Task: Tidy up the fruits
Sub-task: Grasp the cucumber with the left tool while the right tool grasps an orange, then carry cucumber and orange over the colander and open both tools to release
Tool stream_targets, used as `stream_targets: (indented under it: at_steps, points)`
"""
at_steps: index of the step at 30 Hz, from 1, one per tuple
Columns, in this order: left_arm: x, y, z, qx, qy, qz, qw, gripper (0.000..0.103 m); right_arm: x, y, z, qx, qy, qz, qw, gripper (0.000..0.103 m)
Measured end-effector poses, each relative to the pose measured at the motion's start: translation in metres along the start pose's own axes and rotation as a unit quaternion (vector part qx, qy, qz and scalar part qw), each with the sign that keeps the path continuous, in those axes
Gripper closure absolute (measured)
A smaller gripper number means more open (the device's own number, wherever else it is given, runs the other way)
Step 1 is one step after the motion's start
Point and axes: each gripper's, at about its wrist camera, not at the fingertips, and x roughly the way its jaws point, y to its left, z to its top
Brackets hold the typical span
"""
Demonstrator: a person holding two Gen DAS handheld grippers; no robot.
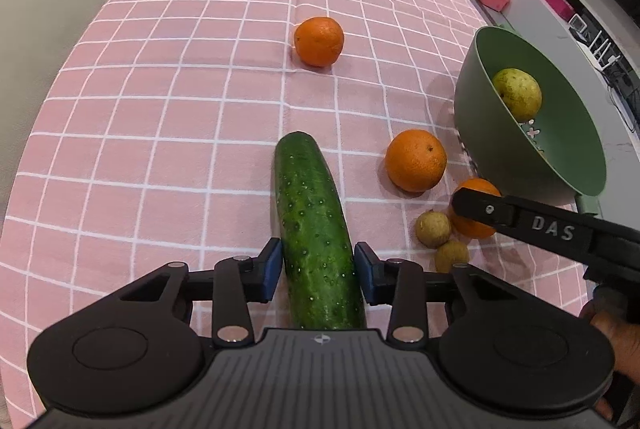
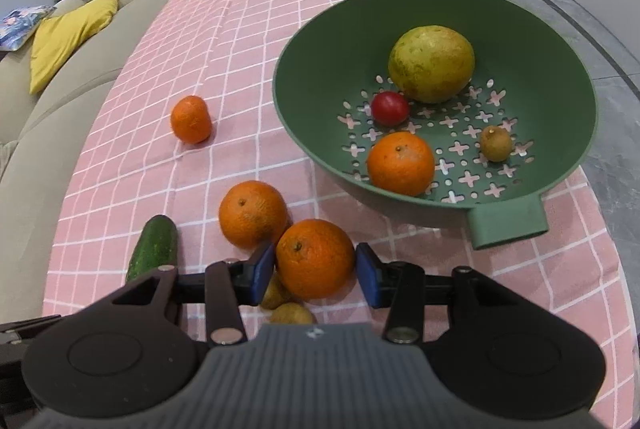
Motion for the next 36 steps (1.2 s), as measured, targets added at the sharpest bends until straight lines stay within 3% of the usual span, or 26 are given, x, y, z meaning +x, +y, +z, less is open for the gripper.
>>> stream_targets:
  at_steps: [21, 29, 36]
  points:
    - [-0.042, 0.013, -0.006, 0.007, -0.063, -0.021, 0.9978, 0.062, -0.043, -0.012, 0.001, -0.004, -0.004, 0.061, 0.998, 0.061]
    - [-0.065, 0.001, 0.006, 0.018, -0.086, -0.039, 0.9954, 0.062, -0.074, -0.018, 0.015, -0.002, -0.041, 0.084, 0.996, 0.061]
    - [-0.071, -0.043, 0.026, 0.054, -0.098, -0.053, 0.9923, 0.062, -0.094, -0.036, 0.038, 0.006, -0.089, 0.071, 0.993, 0.061]
